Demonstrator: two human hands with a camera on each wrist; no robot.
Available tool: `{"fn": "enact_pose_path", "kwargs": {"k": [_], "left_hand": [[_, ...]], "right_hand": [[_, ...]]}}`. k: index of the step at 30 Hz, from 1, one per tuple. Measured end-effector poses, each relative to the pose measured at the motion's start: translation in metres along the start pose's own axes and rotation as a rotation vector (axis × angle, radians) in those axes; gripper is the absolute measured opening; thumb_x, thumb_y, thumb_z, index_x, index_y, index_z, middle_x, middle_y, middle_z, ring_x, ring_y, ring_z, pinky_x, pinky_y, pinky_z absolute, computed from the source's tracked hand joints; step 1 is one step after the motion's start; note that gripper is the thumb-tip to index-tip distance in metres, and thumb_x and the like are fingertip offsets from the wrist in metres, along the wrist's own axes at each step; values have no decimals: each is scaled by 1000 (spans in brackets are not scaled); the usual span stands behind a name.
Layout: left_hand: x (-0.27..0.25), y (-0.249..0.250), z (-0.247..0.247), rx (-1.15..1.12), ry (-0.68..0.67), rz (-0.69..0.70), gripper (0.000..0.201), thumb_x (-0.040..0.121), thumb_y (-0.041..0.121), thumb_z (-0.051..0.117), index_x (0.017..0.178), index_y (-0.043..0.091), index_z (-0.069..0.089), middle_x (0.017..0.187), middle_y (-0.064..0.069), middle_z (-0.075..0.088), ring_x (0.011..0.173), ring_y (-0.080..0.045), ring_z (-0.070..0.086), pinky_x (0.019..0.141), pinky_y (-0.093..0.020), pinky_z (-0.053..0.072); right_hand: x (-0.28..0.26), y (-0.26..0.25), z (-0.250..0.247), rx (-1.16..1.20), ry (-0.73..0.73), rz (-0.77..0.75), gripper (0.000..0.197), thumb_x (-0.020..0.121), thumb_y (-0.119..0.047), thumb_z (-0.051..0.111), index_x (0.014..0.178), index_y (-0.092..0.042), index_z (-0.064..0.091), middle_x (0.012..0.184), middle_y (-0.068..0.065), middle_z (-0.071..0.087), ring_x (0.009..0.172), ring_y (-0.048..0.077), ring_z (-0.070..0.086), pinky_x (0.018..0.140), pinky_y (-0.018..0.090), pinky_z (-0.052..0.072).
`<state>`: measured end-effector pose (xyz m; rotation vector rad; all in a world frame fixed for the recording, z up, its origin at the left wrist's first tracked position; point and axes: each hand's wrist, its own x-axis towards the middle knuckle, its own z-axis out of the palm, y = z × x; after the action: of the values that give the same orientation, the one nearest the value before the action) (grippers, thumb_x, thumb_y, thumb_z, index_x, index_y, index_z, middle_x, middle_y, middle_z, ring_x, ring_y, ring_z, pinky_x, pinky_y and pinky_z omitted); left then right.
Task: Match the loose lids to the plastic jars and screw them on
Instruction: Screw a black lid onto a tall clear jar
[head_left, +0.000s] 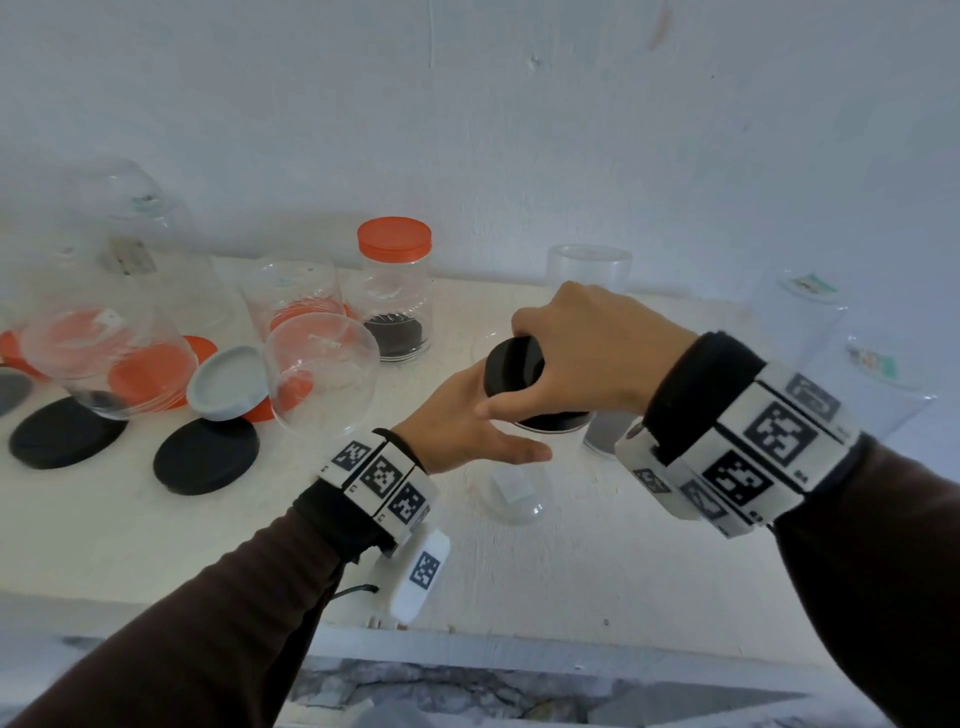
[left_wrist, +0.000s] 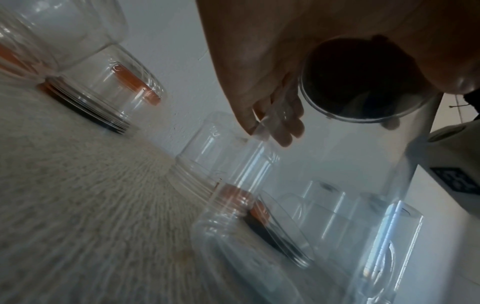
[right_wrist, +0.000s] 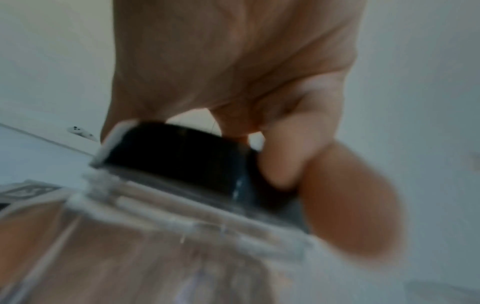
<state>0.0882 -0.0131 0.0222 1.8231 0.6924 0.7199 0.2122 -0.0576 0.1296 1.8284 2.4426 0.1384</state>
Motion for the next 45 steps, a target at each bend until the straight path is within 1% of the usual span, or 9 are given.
{"fn": "enact_pose_path", "kwargs": {"k": [7, 10, 15, 21, 28, 31, 35, 41, 45], "left_hand": [[2, 0, -3, 83, 3, -10, 68, 54, 29, 86, 107, 39, 45, 106, 19, 58, 99, 15, 53, 85, -5, 40], [1, -1, -2, 65, -6, -4, 65, 58, 17, 87, 103, 39, 45, 103, 20, 57, 95, 18, 53, 82, -4, 40], [0, 0, 0, -13, 7, -18, 68, 47, 42, 77, 108, 35, 49, 101, 17, 63, 99, 6, 58, 85, -13, 44], [0, 4, -1, 79, -12, 9, 63, 48, 45, 77, 104, 41, 47, 101, 20, 59, 97, 15, 54, 82, -6, 41], [-1, 0, -1, 19, -14, -4, 69, 48, 46, 76, 110, 37, 46, 104, 19, 60, 100, 8, 56, 85, -11, 43], [-1, 2, -1, 33, -23, -3, 69, 49, 46, 75, 110, 39, 45, 104, 21, 59, 100, 11, 55, 84, -9, 42], [0, 1, -2, 79, -20, 3, 66, 53, 36, 84, 105, 41, 45, 105, 20, 58, 100, 15, 53, 85, -8, 41], [-1, 1, 0, 17, -10, -14, 68, 46, 45, 76, 107, 38, 47, 103, 20, 60, 99, 10, 56, 84, -10, 43], [-1, 1, 0, 31, -6, -11, 68, 47, 45, 77, 108, 40, 46, 104, 21, 60, 100, 12, 55, 84, -8, 42]], "right_hand": [[-1, 17, -17, 208, -344, -231, 72, 73, -42, 74, 135, -38, 38, 126, -8, 38, 111, 11, 43, 94, 26, 42], [2, 16, -12, 154, -230, -195, 64, 70, -46, 73, 127, -37, 45, 109, -6, 45, 97, 11, 46, 77, 20, 43], [3, 2, 4, 14, 29, -8, 64, 75, -71, 51, 111, -18, 56, 76, -5, 50, 65, 9, 47, 52, 17, 33], [-3, 15, -14, 208, -364, -166, 73, 77, -46, 69, 139, -35, 32, 129, -6, 37, 112, 14, 44, 93, 28, 44], [2, 1, -2, 38, -42, -19, 63, 74, -69, 55, 110, -17, 58, 78, -5, 51, 67, 8, 49, 51, 16, 32], [-1, 6, -4, 16, -126, -25, 70, 74, -72, 52, 124, -23, 50, 98, -2, 57, 78, 11, 51, 60, 21, 38], [-4, 16, -17, 235, -360, -187, 72, 72, -41, 74, 134, -40, 37, 125, -7, 40, 112, 12, 43, 94, 28, 43], [2, 2, -3, 83, -61, -12, 60, 75, -65, 58, 117, -23, 53, 77, -10, 45, 68, 6, 45, 52, 17, 30], [0, 7, -6, 89, -195, -42, 68, 78, -63, 56, 134, -27, 39, 110, -2, 50, 91, 13, 50, 70, 22, 40]]}}
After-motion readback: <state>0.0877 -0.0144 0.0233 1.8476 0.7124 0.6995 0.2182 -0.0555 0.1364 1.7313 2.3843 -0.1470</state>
